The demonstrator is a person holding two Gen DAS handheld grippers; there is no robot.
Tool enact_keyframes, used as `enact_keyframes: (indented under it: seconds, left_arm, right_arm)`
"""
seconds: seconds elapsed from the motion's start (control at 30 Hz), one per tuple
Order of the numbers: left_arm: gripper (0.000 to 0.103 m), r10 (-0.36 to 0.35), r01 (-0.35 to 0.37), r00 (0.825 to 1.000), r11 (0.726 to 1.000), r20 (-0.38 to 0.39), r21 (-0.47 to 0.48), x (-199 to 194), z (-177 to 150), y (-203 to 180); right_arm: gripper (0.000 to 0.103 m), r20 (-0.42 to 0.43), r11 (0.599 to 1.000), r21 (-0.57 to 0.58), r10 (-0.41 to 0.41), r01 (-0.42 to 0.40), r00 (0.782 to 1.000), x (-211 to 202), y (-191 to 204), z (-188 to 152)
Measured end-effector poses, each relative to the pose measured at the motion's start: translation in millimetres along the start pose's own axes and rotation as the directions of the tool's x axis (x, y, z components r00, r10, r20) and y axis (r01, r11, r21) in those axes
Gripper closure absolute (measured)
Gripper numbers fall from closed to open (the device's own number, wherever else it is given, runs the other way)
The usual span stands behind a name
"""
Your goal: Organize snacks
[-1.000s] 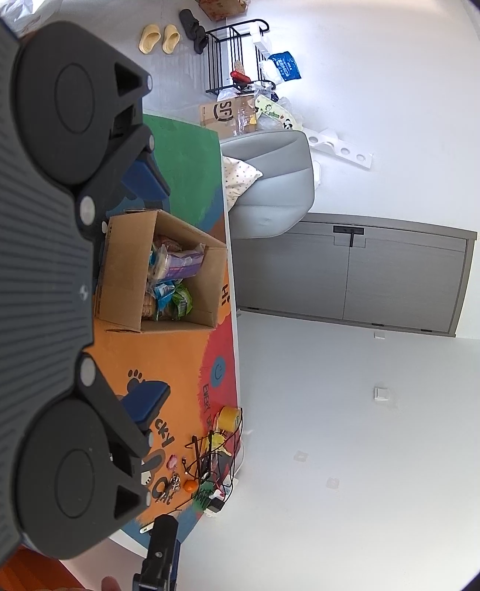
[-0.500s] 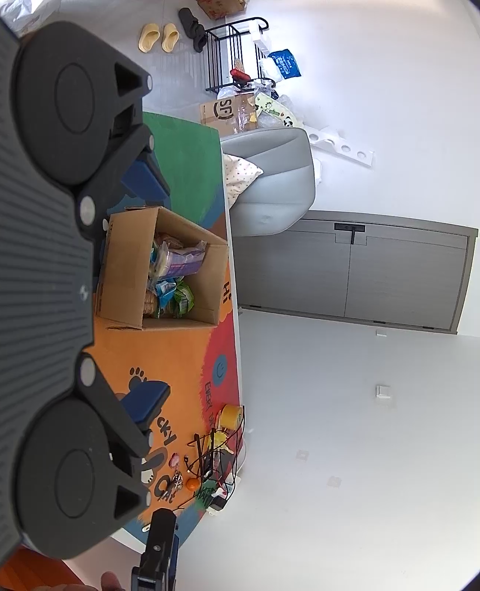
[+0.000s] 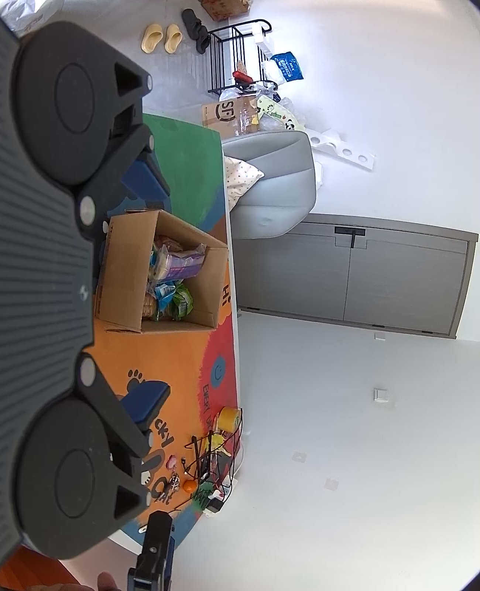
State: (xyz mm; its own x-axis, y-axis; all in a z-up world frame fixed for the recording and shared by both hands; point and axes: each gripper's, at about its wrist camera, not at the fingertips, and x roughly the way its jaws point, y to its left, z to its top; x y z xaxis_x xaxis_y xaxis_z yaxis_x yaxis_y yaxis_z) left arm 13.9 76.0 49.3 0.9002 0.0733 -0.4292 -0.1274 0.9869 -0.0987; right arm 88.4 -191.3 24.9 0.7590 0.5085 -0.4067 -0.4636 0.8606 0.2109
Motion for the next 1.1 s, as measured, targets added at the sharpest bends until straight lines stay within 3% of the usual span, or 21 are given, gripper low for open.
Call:
enact_keyframes:
  seconds: [1.1]
  left_arm:
    - [0.0,-0.002,0.003,1.0,1.0,-0.019,0.008,5.1,-2.4,0.0]
  right_arm:
    - [0.0,-0.009,1.0,0.0,-0.005,0.005,1.0,1.8,-1.8,-2.4]
